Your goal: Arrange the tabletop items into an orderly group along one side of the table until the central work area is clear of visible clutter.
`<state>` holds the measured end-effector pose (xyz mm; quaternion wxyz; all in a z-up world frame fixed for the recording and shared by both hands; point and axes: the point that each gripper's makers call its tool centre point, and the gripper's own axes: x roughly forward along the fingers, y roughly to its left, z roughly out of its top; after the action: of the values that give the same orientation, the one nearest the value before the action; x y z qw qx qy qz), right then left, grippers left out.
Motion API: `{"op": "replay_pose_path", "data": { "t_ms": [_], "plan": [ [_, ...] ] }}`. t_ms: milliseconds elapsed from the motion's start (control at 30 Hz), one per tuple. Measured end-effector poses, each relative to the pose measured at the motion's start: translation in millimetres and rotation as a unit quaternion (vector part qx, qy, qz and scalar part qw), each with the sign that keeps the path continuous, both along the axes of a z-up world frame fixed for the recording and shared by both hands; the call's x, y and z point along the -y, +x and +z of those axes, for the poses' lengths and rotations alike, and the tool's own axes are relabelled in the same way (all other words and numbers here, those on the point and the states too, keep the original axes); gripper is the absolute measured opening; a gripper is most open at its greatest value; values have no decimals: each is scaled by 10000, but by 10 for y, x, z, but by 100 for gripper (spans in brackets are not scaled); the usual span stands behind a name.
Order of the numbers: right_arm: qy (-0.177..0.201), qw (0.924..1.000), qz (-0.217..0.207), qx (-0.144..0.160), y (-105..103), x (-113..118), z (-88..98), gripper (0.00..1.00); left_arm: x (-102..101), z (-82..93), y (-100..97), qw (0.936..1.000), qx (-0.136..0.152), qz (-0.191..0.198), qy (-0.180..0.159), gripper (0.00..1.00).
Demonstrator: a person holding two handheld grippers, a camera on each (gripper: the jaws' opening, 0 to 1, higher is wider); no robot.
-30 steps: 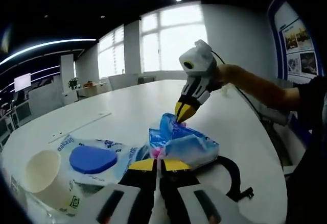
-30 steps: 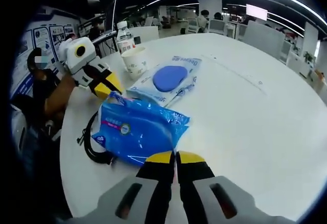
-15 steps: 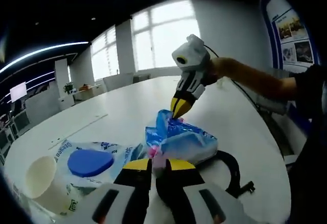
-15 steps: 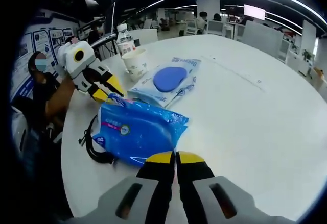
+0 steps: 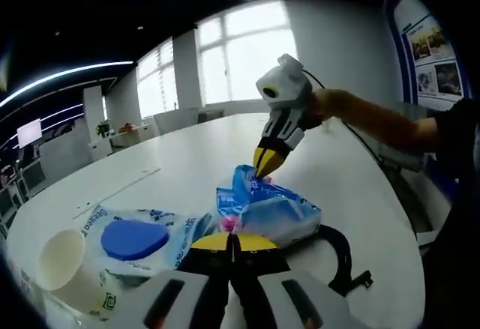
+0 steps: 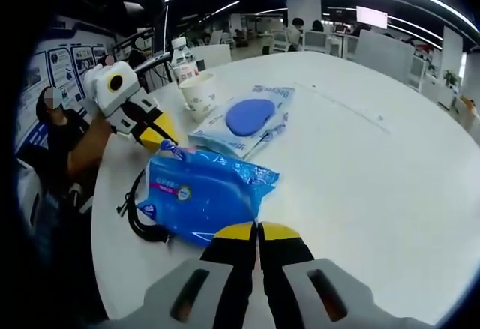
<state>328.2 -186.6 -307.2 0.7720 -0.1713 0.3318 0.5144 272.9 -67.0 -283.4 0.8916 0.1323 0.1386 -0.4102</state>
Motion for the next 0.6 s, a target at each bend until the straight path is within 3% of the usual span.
{"op": "replay_pose_path", "data": {
  "t_ms": [367,600],
  "plan": [
    [71,10000,-54,7,-37,5,49,0,12,58,-8,10000,21,-49,-73,0],
    [217,9995,-151,145,12,37,223,0,13,158,28,9998,90,-17,-149,0]
  ]
}}
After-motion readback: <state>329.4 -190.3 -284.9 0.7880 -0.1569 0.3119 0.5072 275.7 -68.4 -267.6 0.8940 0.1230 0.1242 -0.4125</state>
